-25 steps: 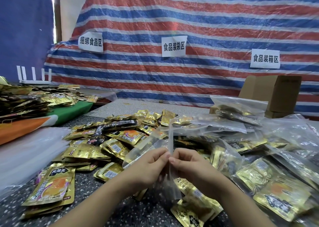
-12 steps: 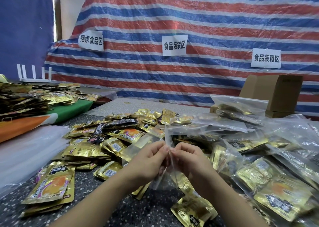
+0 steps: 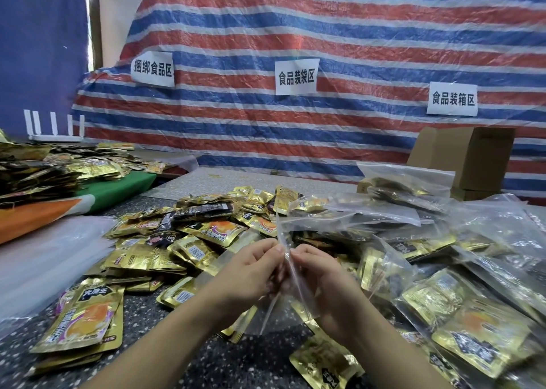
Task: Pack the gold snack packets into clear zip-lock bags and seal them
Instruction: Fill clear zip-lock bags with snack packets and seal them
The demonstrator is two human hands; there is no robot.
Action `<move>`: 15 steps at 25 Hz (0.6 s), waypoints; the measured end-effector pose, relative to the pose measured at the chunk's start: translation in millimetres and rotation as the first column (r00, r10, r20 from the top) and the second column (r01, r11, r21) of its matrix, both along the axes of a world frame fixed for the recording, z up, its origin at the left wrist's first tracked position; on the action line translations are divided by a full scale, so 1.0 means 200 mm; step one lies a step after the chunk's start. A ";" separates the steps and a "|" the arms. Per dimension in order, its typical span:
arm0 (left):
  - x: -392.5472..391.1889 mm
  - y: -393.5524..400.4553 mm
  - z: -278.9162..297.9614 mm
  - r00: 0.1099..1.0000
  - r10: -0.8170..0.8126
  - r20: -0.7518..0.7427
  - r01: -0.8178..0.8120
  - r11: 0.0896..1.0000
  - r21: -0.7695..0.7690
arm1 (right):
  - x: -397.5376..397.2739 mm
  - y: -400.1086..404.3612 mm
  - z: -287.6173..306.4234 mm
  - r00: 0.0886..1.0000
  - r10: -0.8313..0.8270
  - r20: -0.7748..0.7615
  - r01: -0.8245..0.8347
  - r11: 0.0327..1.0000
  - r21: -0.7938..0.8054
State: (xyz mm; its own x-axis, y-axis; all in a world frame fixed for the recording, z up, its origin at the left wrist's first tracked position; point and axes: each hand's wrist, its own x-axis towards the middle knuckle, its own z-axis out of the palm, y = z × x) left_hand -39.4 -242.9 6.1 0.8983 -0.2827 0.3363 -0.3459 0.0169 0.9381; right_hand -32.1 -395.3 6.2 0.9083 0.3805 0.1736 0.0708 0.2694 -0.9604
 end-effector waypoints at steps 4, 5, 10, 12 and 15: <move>0.03 -0.01 -0.01 0.988 0.113 -0.101 -0.101 0.989 0.112 | 0.01 0.01 -0.03 0.840 -0.206 0.503 0.397 0.864 -0.310; 0.03 -0.02 -0.01 0.986 0.120 -0.117 -0.105 0.986 0.126 | 0.01 0.02 -0.04 0.782 -0.203 0.589 0.467 0.818 -0.338; 0.04 0.00 -0.03 0.992 0.064 -0.113 -0.053 0.994 0.094 | 0.02 0.02 -0.04 0.781 -0.163 0.602 0.468 0.793 -0.392; 0.04 0.00 -0.03 0.989 0.091 -0.117 -0.080 0.992 0.093 | 0.02 0.01 -0.03 0.847 -0.152 0.508 0.391 0.828 -0.403; 0.04 0.00 -0.02 0.979 0.154 -0.132 -0.140 0.984 0.110 | 0.01 -0.02 -0.01 0.925 -0.069 0.373 0.232 0.880 -0.415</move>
